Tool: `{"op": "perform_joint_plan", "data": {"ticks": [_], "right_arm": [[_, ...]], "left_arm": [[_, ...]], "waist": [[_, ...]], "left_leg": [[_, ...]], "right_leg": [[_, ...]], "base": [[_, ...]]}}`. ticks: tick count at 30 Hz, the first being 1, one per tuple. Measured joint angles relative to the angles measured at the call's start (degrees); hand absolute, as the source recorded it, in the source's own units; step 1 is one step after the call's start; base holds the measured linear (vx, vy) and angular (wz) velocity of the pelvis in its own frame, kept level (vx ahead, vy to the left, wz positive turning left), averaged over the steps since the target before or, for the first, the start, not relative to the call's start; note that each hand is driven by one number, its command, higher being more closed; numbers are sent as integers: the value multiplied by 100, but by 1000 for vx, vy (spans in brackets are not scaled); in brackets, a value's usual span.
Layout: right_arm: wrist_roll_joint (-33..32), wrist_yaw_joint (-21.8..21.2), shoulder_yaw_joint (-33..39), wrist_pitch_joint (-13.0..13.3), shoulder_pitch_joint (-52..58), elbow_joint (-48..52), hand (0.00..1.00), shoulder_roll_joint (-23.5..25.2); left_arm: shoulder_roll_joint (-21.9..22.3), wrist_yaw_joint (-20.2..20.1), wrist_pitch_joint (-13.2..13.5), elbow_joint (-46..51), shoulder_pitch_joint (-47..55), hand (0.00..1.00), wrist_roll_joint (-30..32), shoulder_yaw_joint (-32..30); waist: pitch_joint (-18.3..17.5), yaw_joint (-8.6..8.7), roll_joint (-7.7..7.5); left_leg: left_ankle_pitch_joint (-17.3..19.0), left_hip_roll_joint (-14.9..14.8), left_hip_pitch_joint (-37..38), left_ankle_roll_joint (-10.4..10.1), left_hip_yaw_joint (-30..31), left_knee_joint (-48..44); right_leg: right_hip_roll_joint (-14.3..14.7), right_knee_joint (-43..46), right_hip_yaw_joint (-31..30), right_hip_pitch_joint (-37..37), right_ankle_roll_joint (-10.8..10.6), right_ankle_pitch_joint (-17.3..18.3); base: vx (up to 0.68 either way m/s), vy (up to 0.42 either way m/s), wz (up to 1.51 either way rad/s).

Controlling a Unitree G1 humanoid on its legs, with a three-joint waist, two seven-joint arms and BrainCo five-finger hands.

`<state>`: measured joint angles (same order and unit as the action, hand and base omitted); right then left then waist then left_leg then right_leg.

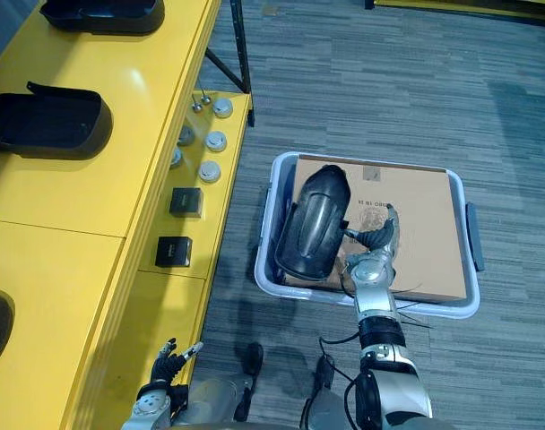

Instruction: Walk over and take plastic housings, then place them on the shelf

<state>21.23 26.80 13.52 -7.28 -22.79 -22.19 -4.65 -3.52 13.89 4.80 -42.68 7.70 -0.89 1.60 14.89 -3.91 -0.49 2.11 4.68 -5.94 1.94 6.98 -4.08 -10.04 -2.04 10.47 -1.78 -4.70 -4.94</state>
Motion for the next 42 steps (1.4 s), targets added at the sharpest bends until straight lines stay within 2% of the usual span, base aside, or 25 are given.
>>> {"op": "perform_joint_plan", "data": {"ticks": [5,9,19,27,29,33,36,37,39,42], "right_arm": [[17,72,-60,41,249,491,0,167],[18,44,-289,186,387,585,0,238],[38,-92,-550,209,513,459,0,330],[0,-103,-552,179,160,-733,0,354],[-53,-91,-534,178,-142,-1054,0,311],[-154,-90,-508,174,-556,-1596,0,284],[-274,-84,-494,171,-913,-2009,0,162],[-298,-81,-486,168,-1091,-2178,100,151],[-403,-74,-381,170,-1362,-2441,100,103],[-533,-63,-293,174,-1621,-2662,100,-8]], "left_arm": [[-3,-2,-11,6,4,0,3,4],[-15,-3,-16,1,5,0,48,4],[-74,-4,-46,-24,9,0,51,2],[-124,-2,9,-37,6,0,49,3],[-117,1,58,-34,-26,0,45,4],[-117,11,79,-32,-44,0,36,3],[-120,28,82,-37,-143,0,12,4],[-128,39,82,-36,-177,0,-48,0],[-149,73,85,-30,-257,0,-92,-2],[-189,124,87,-32,-303,0,-133,0]], "waist": [[-7,-3,-10],[-13,2,-16],[-102,-13,-95],[-131,-43,-144],[-130,-153,-144],[-119,-206,-147],[-60,-319,-149],[11,-315,-153],[194,-320,-169],[277,-319,-178]], "left_leg": [[-21,8,19,5,-11,8],[-68,-8,50,-61,-10,94],[-245,-7,60,-62,103,311],[-258,50,-140,-48,257,198],[-259,47,-298,-49,259,140],[-273,38,-373,-62,325,104],[-321,34,-512,-60,339,108],[-348,32,-567,-61,371,112],[-361,24,-572,-78,380,114],[-388,9,-645,-97,369,123]], "right_leg": [[-9,2,-22,8,-124,87],[2,0,-29,7,-201,167],[25,-2,48,-37,-199,171],[-6,3,153,-105,-191,164],[4,7,168,-240,-157,138],[29,7,209,-273,-90,88],[21,19,210,-407,-82,66],[21,50,222,-465,-81,65],[24,95,222,-484,-80,64],[40,102,197,-574,-9,9]], "base": [[-94,-36,-5],[-88,-52,-2],[-29,-11,5],[1,14,12],[-41,4,2],[-48,5,7],[-63,12,4],[-77,2,11],[-92,10,6],[-55,16,-4]]}}
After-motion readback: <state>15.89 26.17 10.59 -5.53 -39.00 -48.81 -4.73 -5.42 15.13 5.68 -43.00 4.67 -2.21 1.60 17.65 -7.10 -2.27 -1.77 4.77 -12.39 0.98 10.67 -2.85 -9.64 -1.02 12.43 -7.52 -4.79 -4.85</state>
